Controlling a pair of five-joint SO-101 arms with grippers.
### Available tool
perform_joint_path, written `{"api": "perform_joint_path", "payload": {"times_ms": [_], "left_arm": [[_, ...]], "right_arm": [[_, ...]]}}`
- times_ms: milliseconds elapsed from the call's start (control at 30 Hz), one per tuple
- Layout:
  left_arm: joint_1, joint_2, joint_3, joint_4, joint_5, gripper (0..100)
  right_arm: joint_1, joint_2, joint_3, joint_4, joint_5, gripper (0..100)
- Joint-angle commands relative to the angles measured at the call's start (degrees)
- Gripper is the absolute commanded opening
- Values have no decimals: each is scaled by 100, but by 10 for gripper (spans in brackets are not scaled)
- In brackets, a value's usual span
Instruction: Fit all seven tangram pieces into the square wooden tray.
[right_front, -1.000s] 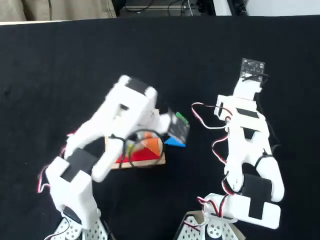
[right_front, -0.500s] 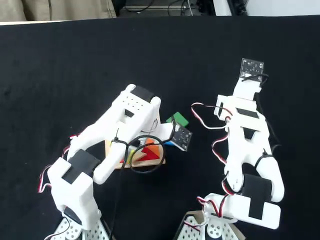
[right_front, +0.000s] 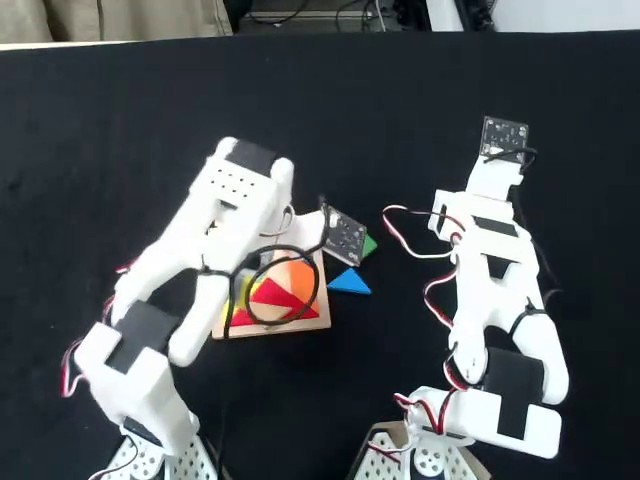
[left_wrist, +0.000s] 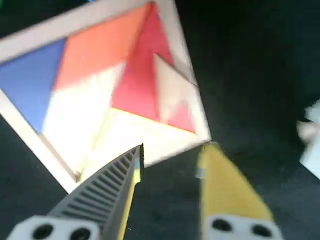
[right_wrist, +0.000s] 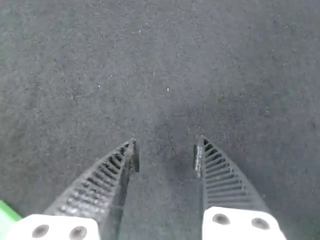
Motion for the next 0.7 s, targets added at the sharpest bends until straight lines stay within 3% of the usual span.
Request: {"api": "perform_joint_path", "payload": {"times_ms": [0, 133, 200, 367, 667], "left_arm": [[-163, -862, -251, 281, 738, 26], [-84, -1196, 435, 281, 1556, 27], [119, -1204, 1024, 211, 1565, 30], [567, -1231, 2431, -879, 1591, 30], [673, -1187, 2642, -1196, 1591, 30]], "right_arm": [[-53, -31, -233, -105, -18, 191], [-53, -31, -224, -105, -18, 191], [-53, -31, -224, -105, -18, 191], [-53, -31, -224, -97, -18, 191], [-62, -31, -224, -88, -18, 191]]}}
